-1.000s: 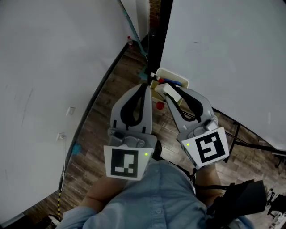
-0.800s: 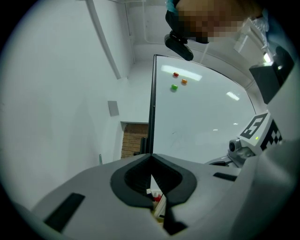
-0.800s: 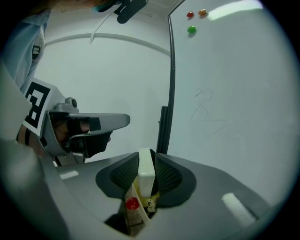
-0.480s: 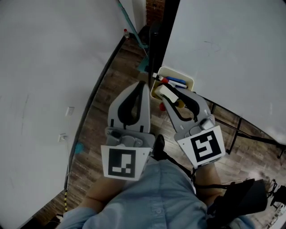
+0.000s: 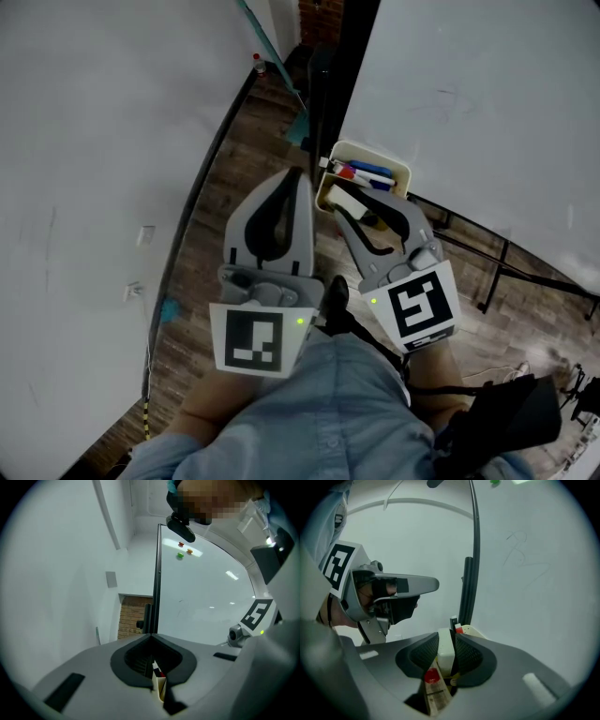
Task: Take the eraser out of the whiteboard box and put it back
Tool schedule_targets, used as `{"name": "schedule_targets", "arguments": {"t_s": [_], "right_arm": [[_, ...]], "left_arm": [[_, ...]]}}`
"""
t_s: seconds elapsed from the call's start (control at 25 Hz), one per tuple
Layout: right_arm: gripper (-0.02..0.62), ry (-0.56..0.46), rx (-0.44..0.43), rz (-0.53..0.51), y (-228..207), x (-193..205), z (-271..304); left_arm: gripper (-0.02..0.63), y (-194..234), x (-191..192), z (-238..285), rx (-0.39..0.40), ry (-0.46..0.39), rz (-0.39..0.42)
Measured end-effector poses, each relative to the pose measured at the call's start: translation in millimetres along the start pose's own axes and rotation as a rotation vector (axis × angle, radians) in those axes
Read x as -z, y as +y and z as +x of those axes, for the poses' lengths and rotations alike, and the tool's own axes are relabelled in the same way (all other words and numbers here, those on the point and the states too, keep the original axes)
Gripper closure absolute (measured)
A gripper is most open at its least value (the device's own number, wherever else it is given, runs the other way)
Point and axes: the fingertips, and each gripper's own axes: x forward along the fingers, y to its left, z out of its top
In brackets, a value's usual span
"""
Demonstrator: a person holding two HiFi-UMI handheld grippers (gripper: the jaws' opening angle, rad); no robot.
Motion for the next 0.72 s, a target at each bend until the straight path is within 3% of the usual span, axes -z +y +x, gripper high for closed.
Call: {"name": "schedule_targets", "arguments": {"t_s": [0.36, 0.72], "right_arm": [[0.474, 0.06, -0.018, -0.036, 6.6, 10.0, 8.8], [0.449, 0.015, -0.019, -0.024, 7.4, 2.1, -0.7]], "left_arm": [[0.601, 2.1, 2.5, 2.3, 0.001, 0.009, 0.0], [0.601, -0.9, -7.2, -9.2, -0.016, -0.01, 0.017]]}}
